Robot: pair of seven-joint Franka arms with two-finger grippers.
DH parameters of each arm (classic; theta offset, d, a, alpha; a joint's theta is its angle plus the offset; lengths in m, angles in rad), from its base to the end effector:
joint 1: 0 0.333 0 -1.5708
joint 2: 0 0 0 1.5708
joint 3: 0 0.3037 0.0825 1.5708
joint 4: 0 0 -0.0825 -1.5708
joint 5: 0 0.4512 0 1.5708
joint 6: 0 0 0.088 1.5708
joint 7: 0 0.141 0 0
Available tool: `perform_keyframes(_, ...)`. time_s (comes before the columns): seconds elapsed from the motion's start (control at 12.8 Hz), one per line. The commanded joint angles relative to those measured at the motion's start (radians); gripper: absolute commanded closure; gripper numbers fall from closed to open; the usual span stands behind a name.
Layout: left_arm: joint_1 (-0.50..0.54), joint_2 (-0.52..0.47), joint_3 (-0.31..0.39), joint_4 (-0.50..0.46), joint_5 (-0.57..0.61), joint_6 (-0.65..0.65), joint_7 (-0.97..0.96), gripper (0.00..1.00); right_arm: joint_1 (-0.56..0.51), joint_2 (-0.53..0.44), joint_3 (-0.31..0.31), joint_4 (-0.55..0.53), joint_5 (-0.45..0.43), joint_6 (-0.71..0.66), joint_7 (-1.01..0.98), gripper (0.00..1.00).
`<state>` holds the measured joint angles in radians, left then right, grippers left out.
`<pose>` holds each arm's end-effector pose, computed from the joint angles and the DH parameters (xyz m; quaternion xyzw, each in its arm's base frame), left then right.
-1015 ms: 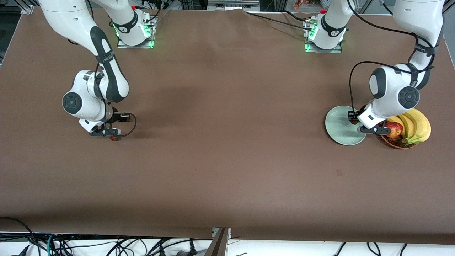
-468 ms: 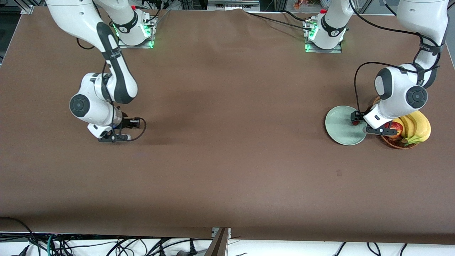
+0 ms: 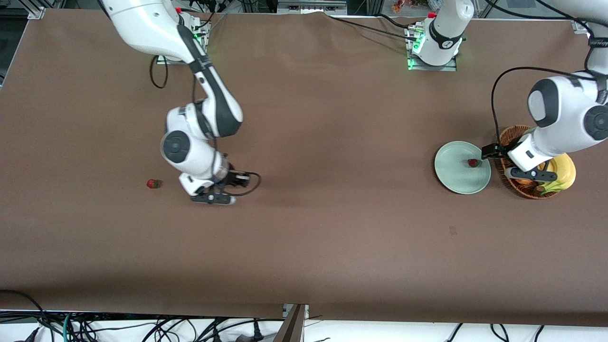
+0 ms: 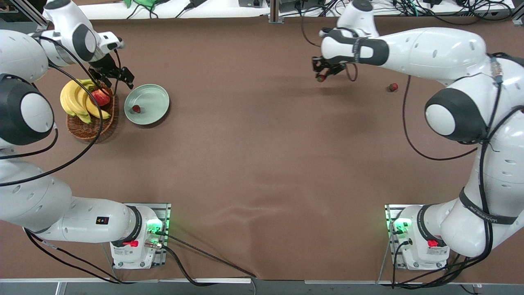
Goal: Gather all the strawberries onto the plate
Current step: 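Set the strawberry at mid-table with the right gripper while the left gripper withdraws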
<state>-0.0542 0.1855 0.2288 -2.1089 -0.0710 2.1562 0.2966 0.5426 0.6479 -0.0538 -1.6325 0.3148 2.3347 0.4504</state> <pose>0.5896 0.1011 0.2304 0.9970 -0.0398 -0.0627 0.0225 0.6480 0.3618 0.1597 -0.9913 0.0804 0.0201 0.1022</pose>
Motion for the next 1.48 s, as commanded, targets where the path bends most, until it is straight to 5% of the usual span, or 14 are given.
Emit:
perform_keyframes(0.0, -0.004, -0.067, 0.006, -0.002, -0.049, -0.042, 0.021, 0.0, 0.067, 0.128, 0.052, 0.211, 0.013, -0.009, 0.251, 0.74)
perform_keyframes(0.31, -0.016, -0.087, -0.005, -0.002, -0.049, -0.05, -0.008, 0.0, 0.276, 0.249, 0.051, 0.33, 0.009, 0.216, 0.635, 0.69)
perform_keyframes(0.62, -0.019, -0.087, -0.026, -0.003, -0.049, -0.05, -0.042, 0.0, 0.423, 0.315, 0.035, 0.373, 0.003, 0.443, 0.901, 0.54)
perform_keyframes(0.78, -0.018, -0.087, -0.046, -0.003, -0.049, -0.047, -0.054, 0.0, 0.456, 0.319, -0.003, 0.37, 0.001, 0.454, 0.924, 0.39)
perform_keyframes(0.94, -0.019, -0.087, -0.054, -0.006, -0.047, -0.042, -0.074, 0.0, 0.447, 0.303, -0.033, 0.364, 0.0, 0.416, 0.903, 0.18)
perform_keyframes(1.41, -0.019, -0.086, -0.156, -0.016, -0.039, -0.038, -0.224, 0.0, 0.369, 0.139, -0.194, 0.291, -0.031, -0.111, 0.468, 0.15)
